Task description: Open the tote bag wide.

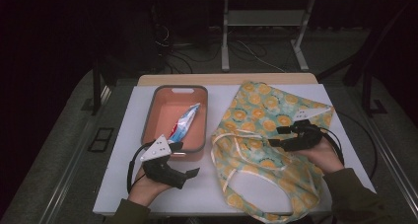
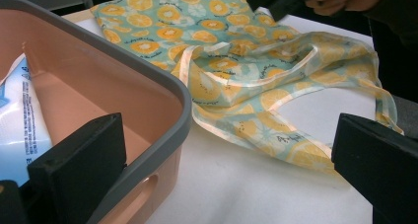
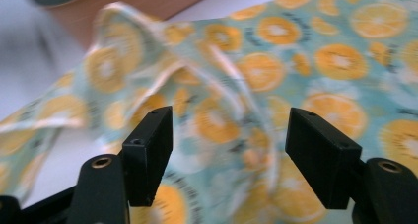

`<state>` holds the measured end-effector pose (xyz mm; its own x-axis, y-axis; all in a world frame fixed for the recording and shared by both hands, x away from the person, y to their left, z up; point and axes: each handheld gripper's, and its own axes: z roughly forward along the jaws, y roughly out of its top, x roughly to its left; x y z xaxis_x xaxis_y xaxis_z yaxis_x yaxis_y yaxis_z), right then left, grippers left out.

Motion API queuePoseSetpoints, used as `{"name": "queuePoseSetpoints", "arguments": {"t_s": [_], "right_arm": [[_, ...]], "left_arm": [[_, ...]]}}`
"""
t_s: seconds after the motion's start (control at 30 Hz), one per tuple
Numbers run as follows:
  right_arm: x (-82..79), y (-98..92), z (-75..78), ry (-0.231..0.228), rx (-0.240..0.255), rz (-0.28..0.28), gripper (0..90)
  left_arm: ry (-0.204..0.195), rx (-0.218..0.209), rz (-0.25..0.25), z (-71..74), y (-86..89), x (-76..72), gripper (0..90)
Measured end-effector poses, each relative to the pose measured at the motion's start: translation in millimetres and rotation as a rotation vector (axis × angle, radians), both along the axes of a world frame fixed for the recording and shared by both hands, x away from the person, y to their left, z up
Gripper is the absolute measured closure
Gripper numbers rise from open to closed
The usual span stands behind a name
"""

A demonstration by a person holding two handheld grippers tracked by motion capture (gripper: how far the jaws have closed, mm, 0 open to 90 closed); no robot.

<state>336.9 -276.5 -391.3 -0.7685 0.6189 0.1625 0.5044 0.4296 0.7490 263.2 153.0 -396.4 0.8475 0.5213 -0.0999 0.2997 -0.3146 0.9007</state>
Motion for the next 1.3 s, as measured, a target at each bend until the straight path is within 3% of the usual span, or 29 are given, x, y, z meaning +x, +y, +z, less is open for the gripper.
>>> {"name": "queuePoseSetpoints", "arguments": {"t_s": [0.1, 0.27, 0.37, 0.57, 0.8, 0.87, 1.03, 1.17, 1.3], "right_arm": [[-22.2, 10.2, -0.9, -0.015, -0.017, 0.084, 35.4], [-37.1, 24.6, -11.6, -0.003, -0.061, 0.163, 42.5], [-38.5, 36.0, -22.8, 0.012, -0.120, 0.193, 48.5], [-35.4, 48.8, -39.5, 0.056, -0.185, 0.238, 62.5], [-33.8, 52.6, -46.7, 0.050, -0.233, 0.232, 81.5], [-32.9, 52.1, -46.9, 0.056, -0.227, 0.229, 88.2], [-30.3, 45.8, -36.2, 0.039, -0.169, 0.219, 89.3], [-20.2, 35.6, -20.2, -0.005, -0.125, 0.172, 89.3], [-0.1, 21.1, -8.8, -0.030, -0.080, 0.088, 89.4]], "left_arm": [[0.000, 0.001, 0.001, -0.2, -0.1, 0.0, 0.0], [0.001, 0.002, 0.000, -0.3, -0.9, 0.1, 0.0], [0.001, 0.003, -0.003, -0.3, -1.2, -0.2, 0.0], [0.003, 0.002, -0.005, -0.5, -1.5, -0.3, 0.0], [0.002, 0.005, -0.005, -0.7, -2.1, -0.2, 0.0], [0.003, 0.004, -0.007, -0.8, -2.3, -0.3, 0.0], [0.005, 0.004, -0.011, -0.9, -2.5, 0.0, 0.0], [0.004, 0.006, -0.010, -0.8, -2.9, 0.3, 0.0], [0.006, 0.003, -0.010, -1.0, -3.7, 0.3, 0.0]]}}
